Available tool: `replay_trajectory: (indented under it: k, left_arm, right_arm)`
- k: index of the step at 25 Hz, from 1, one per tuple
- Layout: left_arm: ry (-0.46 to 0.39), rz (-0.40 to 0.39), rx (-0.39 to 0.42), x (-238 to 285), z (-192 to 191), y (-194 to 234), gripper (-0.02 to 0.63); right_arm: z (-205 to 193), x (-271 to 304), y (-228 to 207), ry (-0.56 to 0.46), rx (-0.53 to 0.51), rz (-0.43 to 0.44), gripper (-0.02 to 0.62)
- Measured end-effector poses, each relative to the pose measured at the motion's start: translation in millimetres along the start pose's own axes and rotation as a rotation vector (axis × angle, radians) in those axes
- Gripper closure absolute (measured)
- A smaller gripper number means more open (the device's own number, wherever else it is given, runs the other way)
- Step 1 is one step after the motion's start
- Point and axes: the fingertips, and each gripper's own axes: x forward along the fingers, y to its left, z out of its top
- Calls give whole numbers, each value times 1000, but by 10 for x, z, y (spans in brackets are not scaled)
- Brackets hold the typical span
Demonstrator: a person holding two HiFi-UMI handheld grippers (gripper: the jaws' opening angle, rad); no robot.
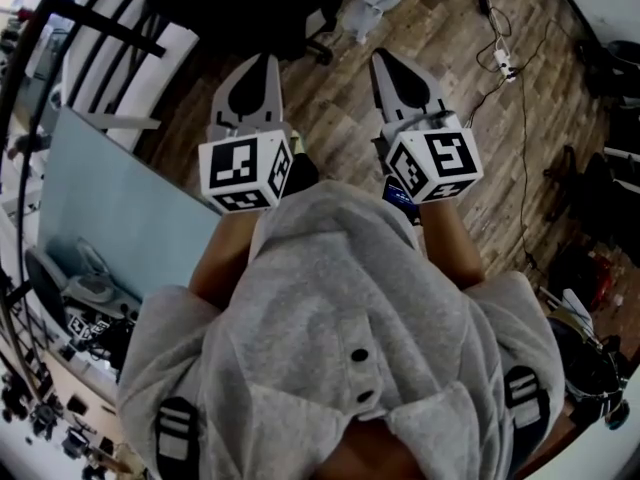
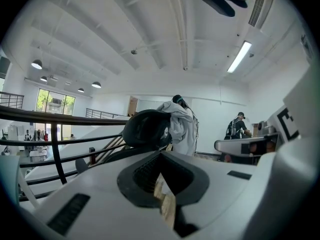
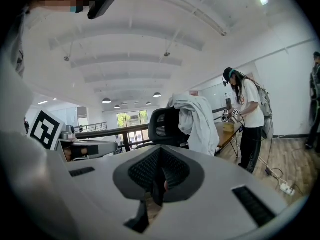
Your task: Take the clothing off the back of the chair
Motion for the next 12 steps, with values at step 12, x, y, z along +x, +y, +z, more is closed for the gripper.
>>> replay_trajectory:
  k: [12]
  left_arm:
    - [27, -48, -6, 515, 115, 345, 597]
  right_arm:
    - [206, 569, -164, -9, 65, -22, 583]
